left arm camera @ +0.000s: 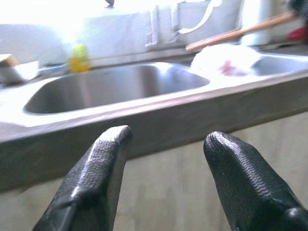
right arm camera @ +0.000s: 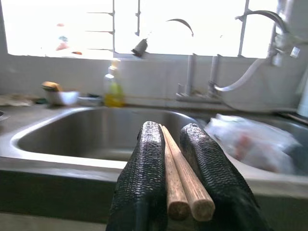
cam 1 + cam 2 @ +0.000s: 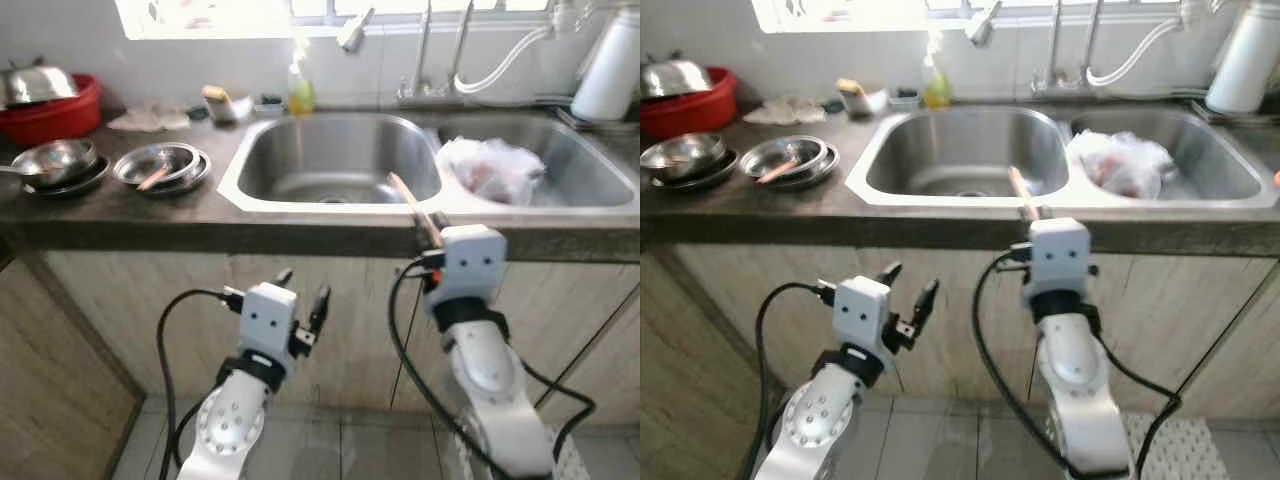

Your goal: Kitchen organization

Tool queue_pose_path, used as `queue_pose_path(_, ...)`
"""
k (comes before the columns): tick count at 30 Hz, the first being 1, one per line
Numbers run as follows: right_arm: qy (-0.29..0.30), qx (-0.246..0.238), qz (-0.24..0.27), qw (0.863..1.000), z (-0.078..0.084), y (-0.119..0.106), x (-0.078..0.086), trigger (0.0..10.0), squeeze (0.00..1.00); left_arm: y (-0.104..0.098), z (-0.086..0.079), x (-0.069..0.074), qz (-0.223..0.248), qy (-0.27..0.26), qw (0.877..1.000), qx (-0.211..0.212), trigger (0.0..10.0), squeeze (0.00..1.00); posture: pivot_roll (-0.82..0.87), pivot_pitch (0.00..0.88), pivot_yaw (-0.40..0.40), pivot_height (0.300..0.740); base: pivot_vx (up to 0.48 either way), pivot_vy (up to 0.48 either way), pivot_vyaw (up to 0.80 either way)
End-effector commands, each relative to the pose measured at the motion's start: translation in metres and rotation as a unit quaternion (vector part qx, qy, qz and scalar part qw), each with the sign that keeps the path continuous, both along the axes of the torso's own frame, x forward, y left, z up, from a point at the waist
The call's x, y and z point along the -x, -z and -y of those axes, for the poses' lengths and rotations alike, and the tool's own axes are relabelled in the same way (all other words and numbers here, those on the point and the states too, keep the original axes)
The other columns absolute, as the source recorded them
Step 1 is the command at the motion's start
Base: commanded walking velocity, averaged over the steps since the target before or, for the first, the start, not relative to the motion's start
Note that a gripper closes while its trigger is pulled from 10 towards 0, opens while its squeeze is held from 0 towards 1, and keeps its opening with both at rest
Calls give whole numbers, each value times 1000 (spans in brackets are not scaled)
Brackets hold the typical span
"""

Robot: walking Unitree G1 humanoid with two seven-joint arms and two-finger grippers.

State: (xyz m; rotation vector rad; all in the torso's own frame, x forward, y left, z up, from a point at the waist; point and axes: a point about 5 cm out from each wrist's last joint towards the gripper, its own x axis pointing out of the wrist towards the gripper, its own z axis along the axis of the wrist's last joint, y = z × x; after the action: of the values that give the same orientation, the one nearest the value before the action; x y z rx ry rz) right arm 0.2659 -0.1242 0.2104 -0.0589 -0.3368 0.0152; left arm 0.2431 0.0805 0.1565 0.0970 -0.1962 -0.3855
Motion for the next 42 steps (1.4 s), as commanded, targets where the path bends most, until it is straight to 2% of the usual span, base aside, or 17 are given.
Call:
queue_pose_path(1, -14, -4, 40, 999, -6, -24, -5, 10000, 0, -14, -11, -8, 21, -25, 999, 0, 10000, 0, 165, 18, 1, 740, 0, 0, 0)
queue_pose_path(8, -14, 5, 70, 997, -2, -45, -16, 10000, 0, -22, -12, -16, 39, -27, 999, -7, 10000, 0, 159, 13, 1, 740, 305, 0, 0)
queue_pose_path(14, -6, 23, 47, 999, 3, -39, -25, 10000, 0, -24, -10, -16, 43, -25, 999, -19, 10000, 0, 168, 5, -2, 740, 341, 0, 0)
queue_pose_path(23, -14, 30, 39, 999, 2, -36, -28, 10000, 0, -22, -10, -15, 42, -27, 998, -25, 10000, 0, 167, 0, -5, 740, 356, 0, 0)
queue_pose_path(34, -29, 18, 16, 999, -5, -26, -24, 10000, 0, -19, -2, -9, 39, -19, 999, -32, 10000, 0, 164, 4, 0, 740, 382, 0, 0)
queue_pose_path(42, -46, 32, -4, 998, -9, -18, -23, 10000, 0, -16, 3, -6, 30, -13, 999, -27, 10000, 0, 161, 13, -7, 740, 396, 0, 0)
